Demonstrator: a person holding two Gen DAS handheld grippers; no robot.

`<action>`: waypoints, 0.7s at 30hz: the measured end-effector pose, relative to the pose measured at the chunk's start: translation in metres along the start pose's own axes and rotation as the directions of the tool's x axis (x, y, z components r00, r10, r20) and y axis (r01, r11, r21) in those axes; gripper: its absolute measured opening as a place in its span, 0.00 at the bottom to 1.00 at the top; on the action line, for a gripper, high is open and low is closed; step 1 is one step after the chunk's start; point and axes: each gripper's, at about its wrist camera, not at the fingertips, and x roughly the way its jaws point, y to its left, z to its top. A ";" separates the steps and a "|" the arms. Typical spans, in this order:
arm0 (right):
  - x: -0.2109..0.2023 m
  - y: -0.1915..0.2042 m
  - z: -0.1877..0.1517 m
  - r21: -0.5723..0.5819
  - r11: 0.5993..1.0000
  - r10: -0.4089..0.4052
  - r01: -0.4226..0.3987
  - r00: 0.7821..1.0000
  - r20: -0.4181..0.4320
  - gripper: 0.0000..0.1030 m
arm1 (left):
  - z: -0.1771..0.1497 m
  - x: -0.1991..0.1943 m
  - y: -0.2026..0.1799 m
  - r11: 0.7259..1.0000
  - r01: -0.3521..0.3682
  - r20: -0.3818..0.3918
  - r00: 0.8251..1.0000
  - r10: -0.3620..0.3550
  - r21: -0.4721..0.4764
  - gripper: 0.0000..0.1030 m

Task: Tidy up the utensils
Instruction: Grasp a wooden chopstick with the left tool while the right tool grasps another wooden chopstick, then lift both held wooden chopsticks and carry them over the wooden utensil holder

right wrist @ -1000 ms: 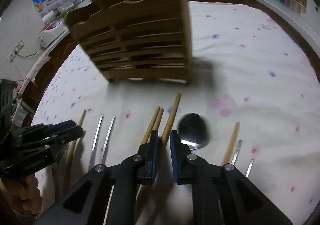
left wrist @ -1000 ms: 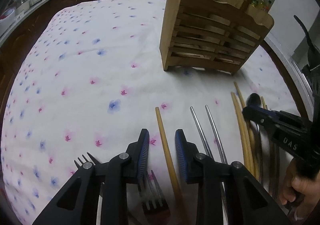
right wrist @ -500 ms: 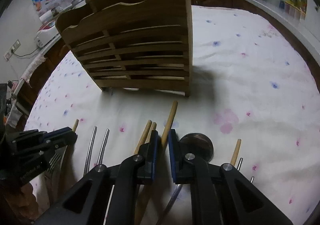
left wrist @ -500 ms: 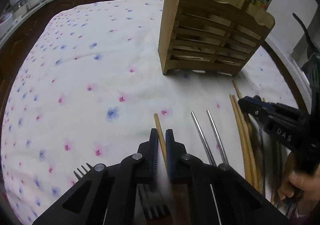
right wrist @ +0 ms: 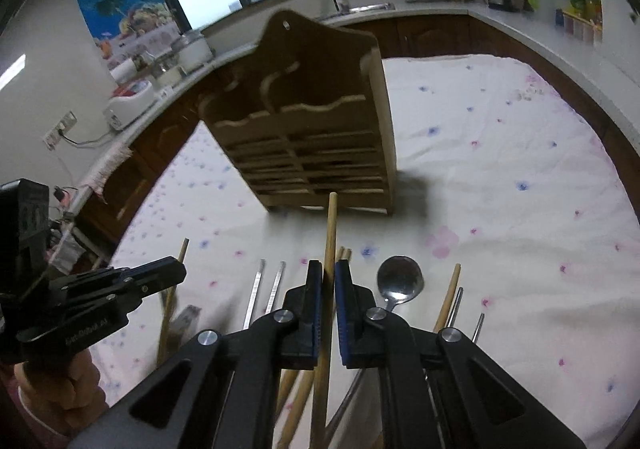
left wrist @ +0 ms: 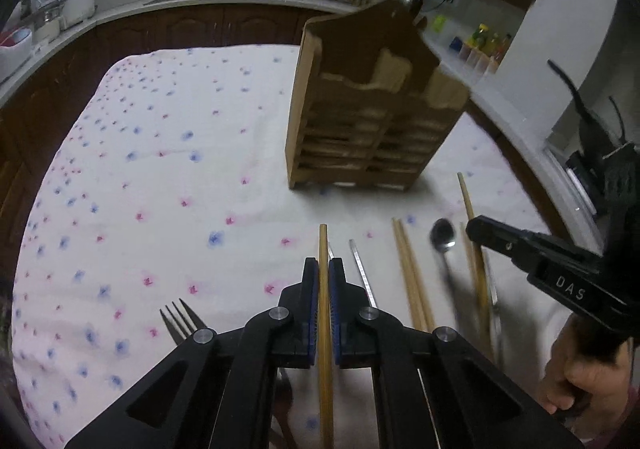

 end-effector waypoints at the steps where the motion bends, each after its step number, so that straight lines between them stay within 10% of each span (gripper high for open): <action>1: -0.005 0.002 0.000 -0.005 1.000 -0.002 0.002 1.000 0.009 0.06 | -0.001 -0.008 0.000 1.000 0.006 0.013 1.000 -0.005 -0.003 0.03; 21: -0.106 0.030 -0.001 -0.060 0.997 0.055 -0.042 0.973 0.225 0.06 | -0.043 -0.151 -0.004 0.999 0.041 0.250 0.967 -0.048 0.031 0.03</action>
